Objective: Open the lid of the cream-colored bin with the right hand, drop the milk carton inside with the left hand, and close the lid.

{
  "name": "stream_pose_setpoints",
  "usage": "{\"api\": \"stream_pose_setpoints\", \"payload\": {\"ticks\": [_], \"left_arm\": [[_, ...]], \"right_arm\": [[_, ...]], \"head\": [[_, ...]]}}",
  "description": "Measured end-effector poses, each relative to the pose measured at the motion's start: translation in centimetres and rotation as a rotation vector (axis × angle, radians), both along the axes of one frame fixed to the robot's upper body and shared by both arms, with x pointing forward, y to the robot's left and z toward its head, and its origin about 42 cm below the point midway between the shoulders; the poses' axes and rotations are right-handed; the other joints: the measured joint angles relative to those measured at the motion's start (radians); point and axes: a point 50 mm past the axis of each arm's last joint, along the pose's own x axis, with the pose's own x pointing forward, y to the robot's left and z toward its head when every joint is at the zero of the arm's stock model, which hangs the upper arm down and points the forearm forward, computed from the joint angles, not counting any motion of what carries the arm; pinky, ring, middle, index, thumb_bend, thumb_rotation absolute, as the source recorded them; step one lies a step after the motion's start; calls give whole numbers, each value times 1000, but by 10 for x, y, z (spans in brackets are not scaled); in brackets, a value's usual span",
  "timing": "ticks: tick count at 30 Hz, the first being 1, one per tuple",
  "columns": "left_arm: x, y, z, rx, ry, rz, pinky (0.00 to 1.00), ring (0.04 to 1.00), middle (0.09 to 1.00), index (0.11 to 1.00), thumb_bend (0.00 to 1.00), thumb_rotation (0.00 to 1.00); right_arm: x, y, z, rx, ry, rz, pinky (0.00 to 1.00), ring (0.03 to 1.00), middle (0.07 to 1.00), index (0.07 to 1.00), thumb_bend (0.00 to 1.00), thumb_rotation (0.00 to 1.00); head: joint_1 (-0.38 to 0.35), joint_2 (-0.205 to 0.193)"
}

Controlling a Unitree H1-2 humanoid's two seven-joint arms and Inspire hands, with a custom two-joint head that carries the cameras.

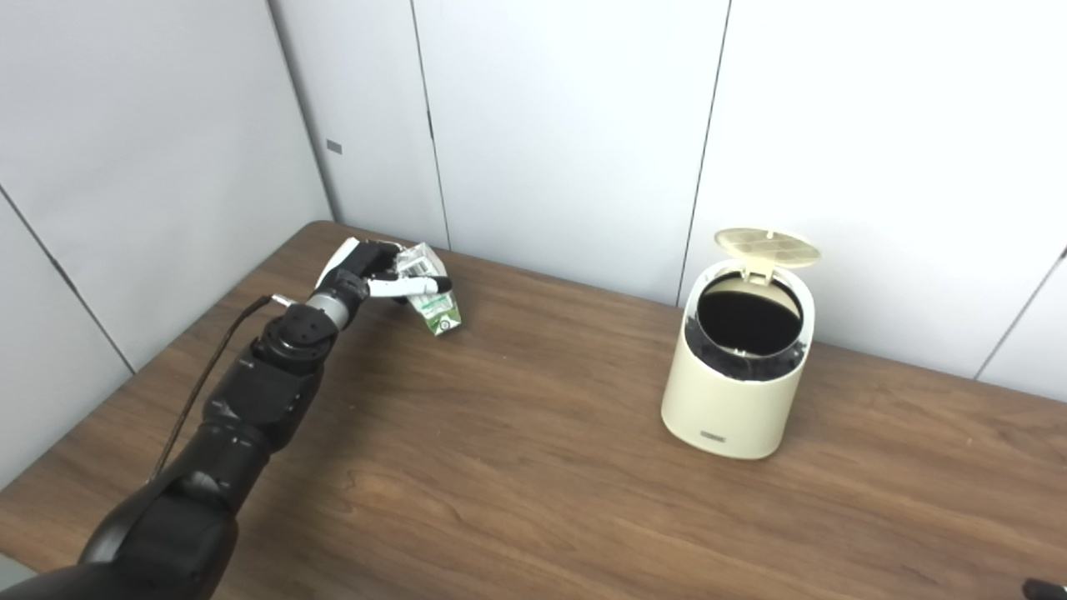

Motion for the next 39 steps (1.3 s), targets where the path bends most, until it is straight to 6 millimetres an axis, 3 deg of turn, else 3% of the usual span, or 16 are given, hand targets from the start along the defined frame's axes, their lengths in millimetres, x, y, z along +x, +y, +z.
{"api": "stream_pose_setpoints", "payload": {"ticks": [4,7,13,16,17,18,19,20,22,27,34,37,39], "left_arm": [[0,-1,1,4,-15,-13,429,457,517,462,521,0],[-4,-9,15,18,-85,-48,369,446,488,477,507,0],[-16,-35,65,48,-302,-146,317,432,482,493,505,0],[-26,-40,78,27,-353,-172,313,425,486,494,504,0],[-31,-43,80,15,-372,-187,325,430,489,490,504,0],[-35,-47,80,1,-385,-201,331,432,490,488,504,0],[-39,-50,78,-19,-391,-209,334,433,492,486,504,0],[-42,-55,77,-35,-403,-220,335,432,492,482,504,0],[-50,-67,73,-64,-420,-242,331,428,497,476,504,0],[-67,-94,77,-86,-497,-296,352,446,498,467,503,0],[-76,-134,87,-100,-596,-383,401,481,490,459,502,0],[-77,-147,87,-84,-614,-424,389,474,495,459,502,0],[-78,-155,87,-68,-633,-446,380,469,499,461,502,0]], "right_arm": [[2,10,-3,-1,5,6,488,702,740,695,773,797],[6,23,-5,1,10,11,526,738,769,726,705,815],[21,46,-1,36,-21,38,739,861,860,811,308,738],[29,56,2,64,-44,38,787,872,868,828,78,555],[30,59,2,76,-48,32,823,885,880,844,42,504],[32,62,1,88,-42,26,845,895,888,855,20,376],[33,66,-1,98,-29,22,846,895,891,862,7,187],[34,70,-3,103,-15,22,839,892,890,866,3,96],[35,77,-6,120,17,17,895,923,915,894,6,19],[41,86,-9,125,40,2,905,932,923,895,21,0],[59,90,-15,134,22,-5,888,921,915,886,35,2],[68,93,-15,147,18,-5,898,929,923,892,48,172],[72,96,-14,161,14,-15,898,932,925,894,52,228]], "head": [[-37,-2],[-83,-2],[-190,6],[-218,0],[-218,0],[-235,-8],[-242,-12],[-248,-12],[-250,-21],[-250,-32],[-264,-46],[-284,-57],[-290,-61]]}}
